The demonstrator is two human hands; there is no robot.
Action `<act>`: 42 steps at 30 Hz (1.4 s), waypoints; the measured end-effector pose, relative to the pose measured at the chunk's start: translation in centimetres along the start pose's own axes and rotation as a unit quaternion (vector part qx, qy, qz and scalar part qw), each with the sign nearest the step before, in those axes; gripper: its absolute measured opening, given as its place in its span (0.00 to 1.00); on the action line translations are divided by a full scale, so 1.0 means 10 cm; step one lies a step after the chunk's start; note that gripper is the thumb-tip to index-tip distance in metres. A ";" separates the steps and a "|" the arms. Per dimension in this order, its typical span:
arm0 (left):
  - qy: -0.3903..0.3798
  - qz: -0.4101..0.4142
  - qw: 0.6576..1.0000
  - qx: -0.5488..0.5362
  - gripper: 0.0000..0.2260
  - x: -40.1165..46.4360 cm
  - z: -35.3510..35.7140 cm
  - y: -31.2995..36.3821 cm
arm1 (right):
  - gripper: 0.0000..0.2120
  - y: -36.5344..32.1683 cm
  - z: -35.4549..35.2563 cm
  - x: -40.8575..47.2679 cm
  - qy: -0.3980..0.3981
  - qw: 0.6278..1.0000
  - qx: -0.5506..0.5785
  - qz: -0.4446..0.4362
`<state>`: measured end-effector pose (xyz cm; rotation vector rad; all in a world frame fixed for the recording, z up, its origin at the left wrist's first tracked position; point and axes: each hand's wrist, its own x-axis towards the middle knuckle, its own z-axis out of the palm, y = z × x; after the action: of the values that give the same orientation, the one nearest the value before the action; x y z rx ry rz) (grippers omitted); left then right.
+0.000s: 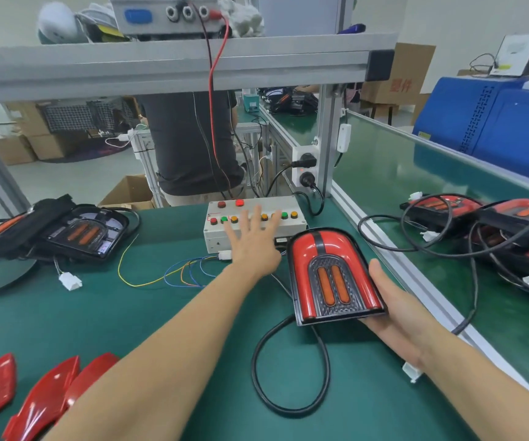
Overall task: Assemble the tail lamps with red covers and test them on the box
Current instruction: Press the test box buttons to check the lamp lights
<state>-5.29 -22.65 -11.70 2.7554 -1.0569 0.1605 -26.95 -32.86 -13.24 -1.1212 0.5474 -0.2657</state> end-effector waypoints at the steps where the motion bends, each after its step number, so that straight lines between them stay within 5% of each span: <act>1: -0.020 -0.002 1.000 -0.013 0.38 0.03 0.00 0.07 | 0.25 0.00 0.00 0.00 0.002 1.000 0.005 -0.001; 17: -0.049 -0.080 0.995 -0.015 0.37 0.07 -0.06 0.17 | 0.22 0.00 -0.01 0.00 0.011 0.999 0.048 -0.009; 42: -0.046 -0.091 0.994 -0.046 0.34 0.09 -0.03 0.22 | 0.17 -0.02 -0.02 0.01 0.039 0.991 0.129 -0.021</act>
<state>-6.15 -24.79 -10.93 2.7789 -0.8042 -0.0392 -26.95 -33.10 -13.12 -0.8741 0.5423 -0.4063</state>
